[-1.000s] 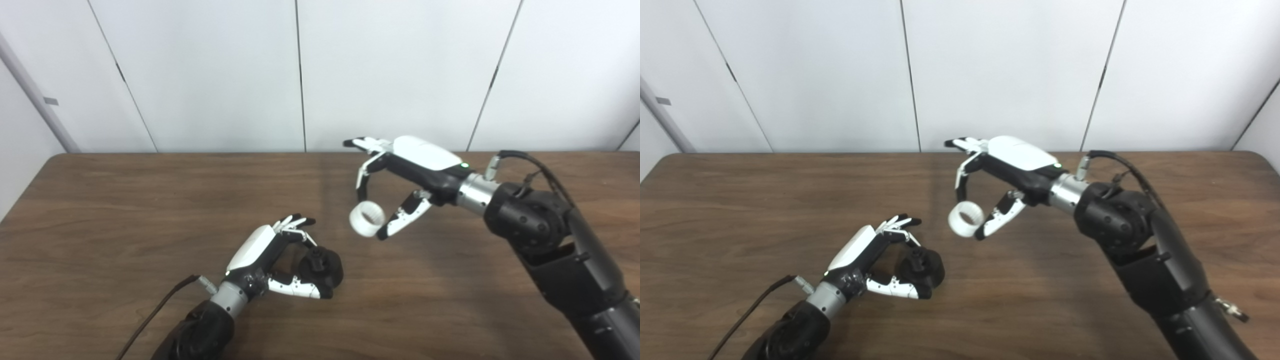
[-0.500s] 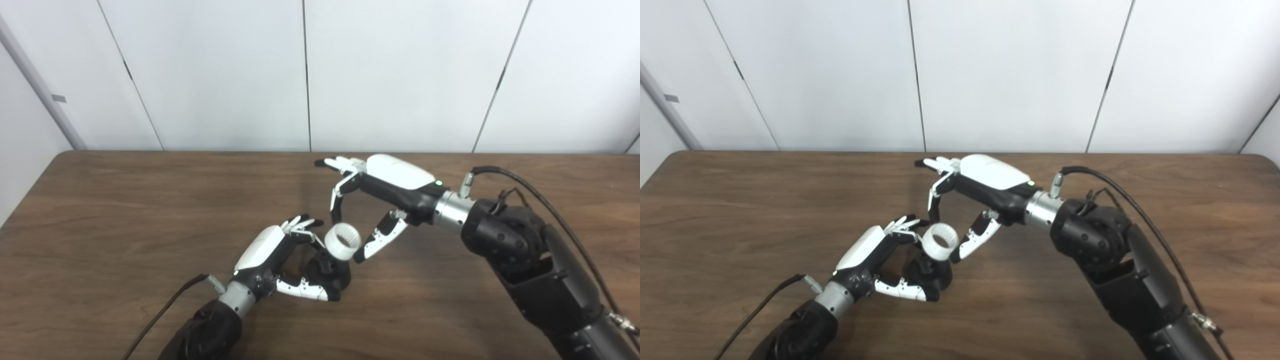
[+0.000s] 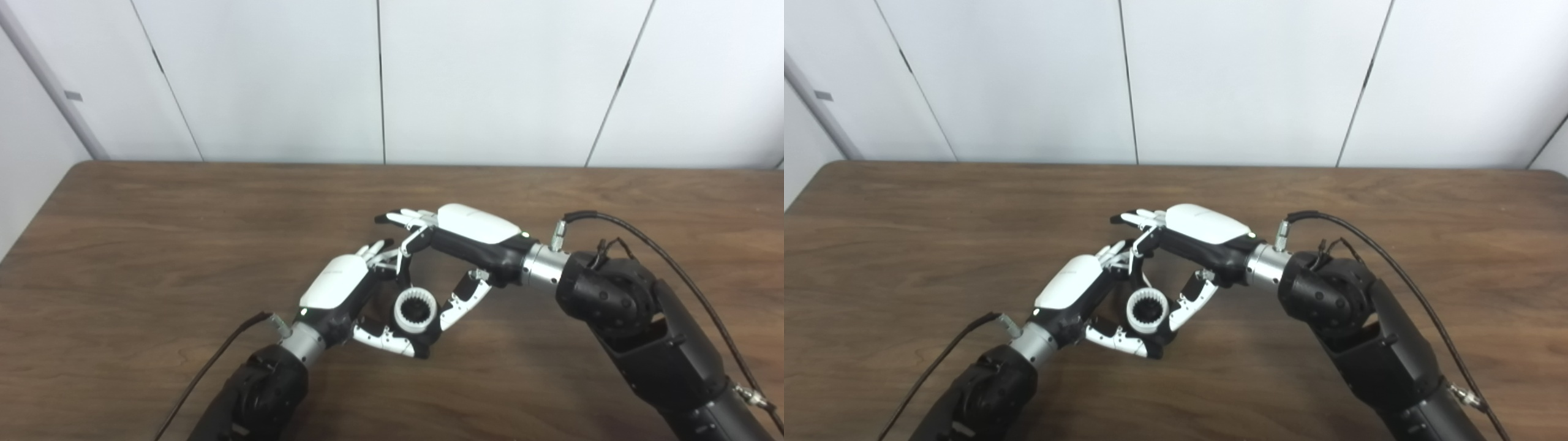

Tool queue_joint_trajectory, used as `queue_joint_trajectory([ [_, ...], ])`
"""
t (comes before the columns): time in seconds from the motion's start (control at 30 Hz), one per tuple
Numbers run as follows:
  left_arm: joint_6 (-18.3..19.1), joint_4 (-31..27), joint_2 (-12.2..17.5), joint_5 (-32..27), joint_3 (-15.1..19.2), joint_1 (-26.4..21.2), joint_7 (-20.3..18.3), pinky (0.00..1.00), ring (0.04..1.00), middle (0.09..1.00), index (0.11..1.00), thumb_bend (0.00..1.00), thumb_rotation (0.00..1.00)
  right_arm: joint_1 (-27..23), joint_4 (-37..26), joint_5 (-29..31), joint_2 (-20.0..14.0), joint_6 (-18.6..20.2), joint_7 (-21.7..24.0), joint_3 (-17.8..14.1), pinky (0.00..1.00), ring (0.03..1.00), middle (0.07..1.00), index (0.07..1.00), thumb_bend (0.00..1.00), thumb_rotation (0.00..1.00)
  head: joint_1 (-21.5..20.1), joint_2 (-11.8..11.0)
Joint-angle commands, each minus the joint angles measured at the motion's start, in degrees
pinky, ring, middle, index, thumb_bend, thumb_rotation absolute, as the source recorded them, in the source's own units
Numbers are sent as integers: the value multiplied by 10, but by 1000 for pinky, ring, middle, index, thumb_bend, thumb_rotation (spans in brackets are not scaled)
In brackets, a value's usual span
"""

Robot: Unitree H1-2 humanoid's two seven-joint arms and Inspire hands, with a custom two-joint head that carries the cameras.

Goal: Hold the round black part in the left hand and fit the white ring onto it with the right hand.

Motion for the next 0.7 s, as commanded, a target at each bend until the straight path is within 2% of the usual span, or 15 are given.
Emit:
queue_joint_trajectory([
  [0.0,-11,-24,7,9,-2,-14,5,1000,1000,904,480,517,44,-15,-19,14,3,-10,-7,-6,1000,1000,981,475,522,129,1,1],
  [0.37,-29,-12,19,20,-18,-13,4,1000,1000,893,480,519,45,-15,-22,13,4,-7,-3,-3,1000,1000,982,475,522,128,-3,3],
  [0.5,-18,-20,19,24,-20,-11,-10,1000,1000,894,480,519,46,-16,-27,11,3,0,0,-5,1000,1000,979,475,522,129,-2,2],
  [0.67,-22,-21,20,22,-21,-9,-11,1000,1000,892,480,519,47,-16,-26,12,2,2,1,-7,1000,1000,979,475,522,128,-2,2],
])
